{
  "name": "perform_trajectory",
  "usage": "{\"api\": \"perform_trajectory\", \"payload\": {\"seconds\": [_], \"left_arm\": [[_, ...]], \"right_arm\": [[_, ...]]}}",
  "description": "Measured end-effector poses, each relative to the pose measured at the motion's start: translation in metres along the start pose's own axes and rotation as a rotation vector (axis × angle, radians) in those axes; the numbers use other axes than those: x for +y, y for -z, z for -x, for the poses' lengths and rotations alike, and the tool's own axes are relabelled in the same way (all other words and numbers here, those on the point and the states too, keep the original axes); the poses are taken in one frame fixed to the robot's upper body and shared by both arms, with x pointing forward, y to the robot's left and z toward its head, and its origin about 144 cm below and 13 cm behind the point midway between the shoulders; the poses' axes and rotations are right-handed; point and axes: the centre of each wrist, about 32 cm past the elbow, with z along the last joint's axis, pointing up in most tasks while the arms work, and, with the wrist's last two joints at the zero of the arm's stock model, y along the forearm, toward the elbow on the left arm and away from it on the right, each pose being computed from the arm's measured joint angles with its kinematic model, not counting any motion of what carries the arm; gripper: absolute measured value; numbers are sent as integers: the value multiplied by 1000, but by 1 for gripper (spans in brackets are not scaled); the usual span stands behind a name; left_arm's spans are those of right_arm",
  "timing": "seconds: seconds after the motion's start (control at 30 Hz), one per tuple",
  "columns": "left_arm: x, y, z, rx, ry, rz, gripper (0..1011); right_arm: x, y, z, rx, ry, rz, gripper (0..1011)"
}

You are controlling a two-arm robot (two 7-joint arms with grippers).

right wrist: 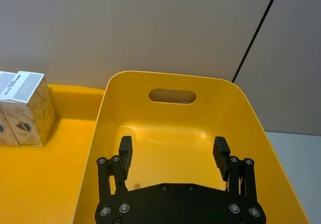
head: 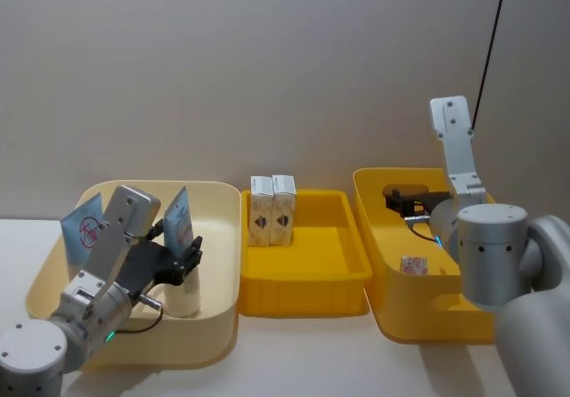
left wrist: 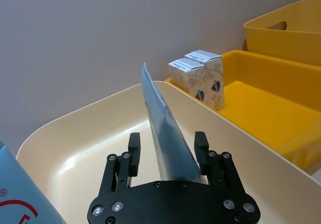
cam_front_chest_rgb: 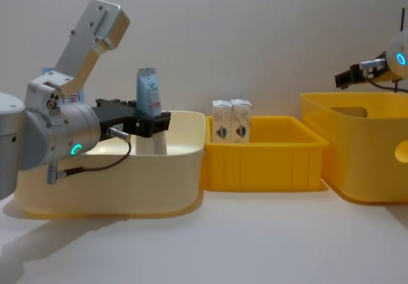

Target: Bimanual collaborative sorting of washing and personal care products

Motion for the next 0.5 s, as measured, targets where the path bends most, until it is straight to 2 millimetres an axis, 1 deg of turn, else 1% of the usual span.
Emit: {"api": "perform_trajectory", "payload": {"seconds": [0.03,0.07,0.17,0.2,0.27,0.33,0.5], "left_arm": [[0,0,0,0,0,0,683],[0,0,0,0,0,0,624],[0,0,0,0,0,0,563],[0,0,0,-1,0,0,502],[0,0,0,-1,1,1,461],[0,0,0,0,1,1,386],[-1,0,0,0,2,1,339]], "right_arm": [[0,0,0,0,0,0,1001],[0,0,0,0,0,0,1001],[0,0,0,0,0,0,1001],[0,0,0,0,0,0,1001],[0,0,0,0,0,0,1001],[0,0,0,0,0,0,1001],[0,0,0,0,0,0,1001]]}}
